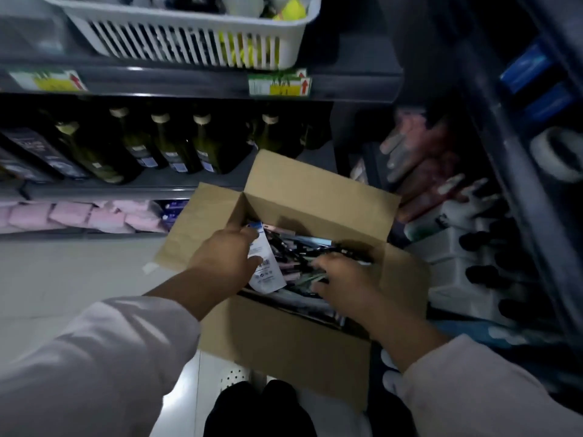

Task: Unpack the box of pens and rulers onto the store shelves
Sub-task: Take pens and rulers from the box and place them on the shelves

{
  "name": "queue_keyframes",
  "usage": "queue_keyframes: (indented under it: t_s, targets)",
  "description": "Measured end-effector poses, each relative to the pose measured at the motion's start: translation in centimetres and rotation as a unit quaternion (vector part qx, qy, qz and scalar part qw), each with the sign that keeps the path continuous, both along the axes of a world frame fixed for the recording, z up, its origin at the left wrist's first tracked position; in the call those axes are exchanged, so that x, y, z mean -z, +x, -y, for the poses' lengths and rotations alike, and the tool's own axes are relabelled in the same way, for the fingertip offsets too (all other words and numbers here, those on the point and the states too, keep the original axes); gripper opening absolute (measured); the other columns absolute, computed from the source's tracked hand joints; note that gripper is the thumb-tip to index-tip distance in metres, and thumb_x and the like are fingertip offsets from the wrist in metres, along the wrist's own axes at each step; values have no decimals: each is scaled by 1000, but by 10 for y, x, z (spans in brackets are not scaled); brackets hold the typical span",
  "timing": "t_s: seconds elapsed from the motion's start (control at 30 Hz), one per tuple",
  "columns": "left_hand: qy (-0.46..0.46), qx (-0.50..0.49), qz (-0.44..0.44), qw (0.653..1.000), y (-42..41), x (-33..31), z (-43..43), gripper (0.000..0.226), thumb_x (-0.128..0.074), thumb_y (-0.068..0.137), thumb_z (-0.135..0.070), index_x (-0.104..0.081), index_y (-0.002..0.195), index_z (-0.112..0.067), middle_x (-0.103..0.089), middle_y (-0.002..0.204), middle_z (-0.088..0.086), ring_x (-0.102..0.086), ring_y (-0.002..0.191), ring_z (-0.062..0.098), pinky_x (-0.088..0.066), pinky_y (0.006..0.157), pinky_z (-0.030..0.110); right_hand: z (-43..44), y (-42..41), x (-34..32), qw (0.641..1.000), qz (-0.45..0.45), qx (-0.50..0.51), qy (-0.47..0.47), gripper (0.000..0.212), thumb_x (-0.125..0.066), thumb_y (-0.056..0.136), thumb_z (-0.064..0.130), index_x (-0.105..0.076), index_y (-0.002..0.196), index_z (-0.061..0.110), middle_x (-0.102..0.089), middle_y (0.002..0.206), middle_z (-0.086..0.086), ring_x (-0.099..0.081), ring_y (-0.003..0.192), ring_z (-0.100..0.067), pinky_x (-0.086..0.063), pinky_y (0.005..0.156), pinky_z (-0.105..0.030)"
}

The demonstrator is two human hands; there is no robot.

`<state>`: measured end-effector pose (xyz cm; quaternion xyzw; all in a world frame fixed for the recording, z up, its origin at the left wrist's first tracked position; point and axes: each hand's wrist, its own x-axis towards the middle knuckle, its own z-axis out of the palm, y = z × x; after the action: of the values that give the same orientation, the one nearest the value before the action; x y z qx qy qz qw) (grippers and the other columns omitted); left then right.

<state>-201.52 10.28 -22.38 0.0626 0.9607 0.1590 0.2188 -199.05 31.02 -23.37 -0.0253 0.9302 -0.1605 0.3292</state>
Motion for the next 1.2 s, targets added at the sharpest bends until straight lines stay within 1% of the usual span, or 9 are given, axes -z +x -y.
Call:
queue_keyframes:
  t_s: [0.17,0.3,0.43,0.53,0.8,0.93,1.0,1.1,1.2]
  targets:
    - [-1,14,41,999,-12,55,-2,49,-56,91,-33,-44,137,-21,-45,137,11,-50,118,29,-41,90,31,3,1,63,996,85,0,-18,44,-68,86,28,-56,127,17,-58,125,-4,-56,107,-21,-47,82,-28]
    - [9,-43,81,996,-17,89,-1,51,-58,91,-35,-44,137,-19,-46,134,12,-52,115,29,-43,91,32,9,2,99,994,107,-17,5,16,-64,88,23,-57,101,16,-57,100,-5,-52,87,-19,-38,59,-25]
    - [22,-100,125,987,-22,113,0,50,-59,90,-36,-46,133,-14,-55,126,12,-57,106,27,-45,79,29,15,2,122,993,119,-14,9,32,-69,84,28,-60,114,21,-60,109,-3,-54,94,-19,-42,72,-25]
    - [56,-143,162,975,-26,126,0,47,-62,89,-33,-47,128,-11,-61,116,12,-60,99,28,-44,73,28,19,3,133,994,105,-10,12,25,-67,84,29,-64,108,24,-62,106,-1,-55,90,-17,-43,71,-26]
    - [131,-279,206,929,-33,150,-4,34,-60,87,-15,-58,118,0,-63,117,18,-60,107,35,-51,92,41,1,-1,131,999,15,31,-20,15,-51,93,14,-59,84,23,-51,84,1,-53,85,-19,-30,65,-24]
    - [231,-365,276,858,-31,146,-11,7,-52,95,-13,-59,97,-11,-60,95,14,-60,86,29,-52,71,36,-22,-4,125,988,-22,148,-46,18,-50,95,16,-54,78,21,-54,81,3,-52,81,-18,-32,61,-23]
    - [275,-418,310,808,-30,143,-15,14,-52,95,-18,-52,81,-17,-57,81,9,-54,69,20,-45,58,27,-30,-10,120,979,-45,192,-40,17,-49,96,17,-54,80,19,-55,79,1,-53,79,-21,-31,56,-25]
    - [305,-441,335,775,-33,147,-21,15,-52,96,-27,-51,87,-14,-56,80,10,-53,68,20,-43,62,25,-39,-19,117,961,-85,260,-42,14,-51,95,16,-61,101,10,-62,101,-10,-57,92,-27,-36,69,-27]
    - [334,-484,340,734,-39,152,-29,10,-42,99,-16,-48,92,-12,-53,79,6,-54,69,19,-46,65,27,-44,-22,117,935,-116,331,-59,9,-53,93,16,-60,95,11,-63,93,-10,-60,88,-30,-41,70,-29]
